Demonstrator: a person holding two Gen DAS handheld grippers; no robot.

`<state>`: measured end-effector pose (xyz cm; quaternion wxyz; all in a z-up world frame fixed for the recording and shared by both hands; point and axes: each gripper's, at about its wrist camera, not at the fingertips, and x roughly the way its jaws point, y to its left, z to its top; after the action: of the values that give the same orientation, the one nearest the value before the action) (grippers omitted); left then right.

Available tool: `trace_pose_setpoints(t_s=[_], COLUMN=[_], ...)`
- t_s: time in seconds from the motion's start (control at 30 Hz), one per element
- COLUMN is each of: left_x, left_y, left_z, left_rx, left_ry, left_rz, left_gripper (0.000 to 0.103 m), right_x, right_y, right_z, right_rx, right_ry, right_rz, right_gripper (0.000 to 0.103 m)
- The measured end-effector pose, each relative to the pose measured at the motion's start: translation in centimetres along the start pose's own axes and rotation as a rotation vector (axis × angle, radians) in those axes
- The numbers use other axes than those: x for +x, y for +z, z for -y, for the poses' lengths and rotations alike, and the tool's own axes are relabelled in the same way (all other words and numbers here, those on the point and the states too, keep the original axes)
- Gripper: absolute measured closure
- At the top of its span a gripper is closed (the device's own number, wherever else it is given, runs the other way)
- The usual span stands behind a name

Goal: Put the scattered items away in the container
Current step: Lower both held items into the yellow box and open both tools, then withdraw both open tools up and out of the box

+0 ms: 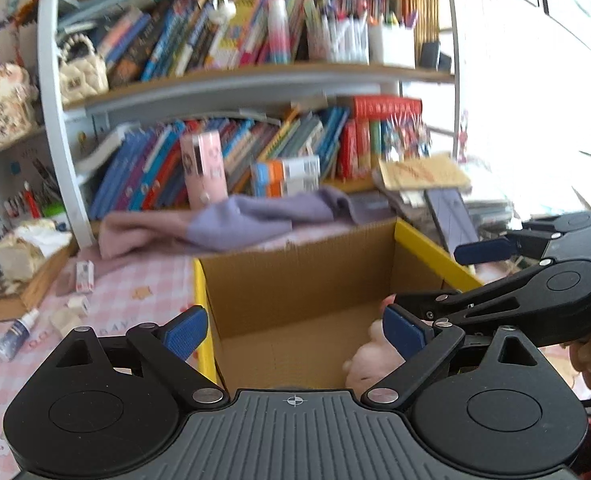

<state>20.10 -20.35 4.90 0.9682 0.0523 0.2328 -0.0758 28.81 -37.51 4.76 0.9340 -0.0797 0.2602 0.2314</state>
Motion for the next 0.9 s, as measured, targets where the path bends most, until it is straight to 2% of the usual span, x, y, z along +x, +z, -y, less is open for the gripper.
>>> trace_pose_setpoints(t_s=[0.4,0.73,0.9], left_x=[-4.4,-9.0,-11.8], left_y=[-0.4,-2.4,-4.4], left_z=[-0.8,-4.4,-7.1], left_rx=[0.043,0.031,0.003], left_ry=[-0.024,-0.044,-0.042], left_rz=[0.088,0.131,0.125], left_gripper=[0.006,0.006,0.006], right_x=[-4.9,-8.4,-10.1], right_y=[0.1,-0.8,-1.6], right_z=[-3.1,-8.3,-11.8], right_rx=[0.011,0.047,0.074], right_ry=[-0.065,-0.138,-0.181], right_rz=[0.131,0.187,0.204], right_gripper=[0.027,0.027,0.027])
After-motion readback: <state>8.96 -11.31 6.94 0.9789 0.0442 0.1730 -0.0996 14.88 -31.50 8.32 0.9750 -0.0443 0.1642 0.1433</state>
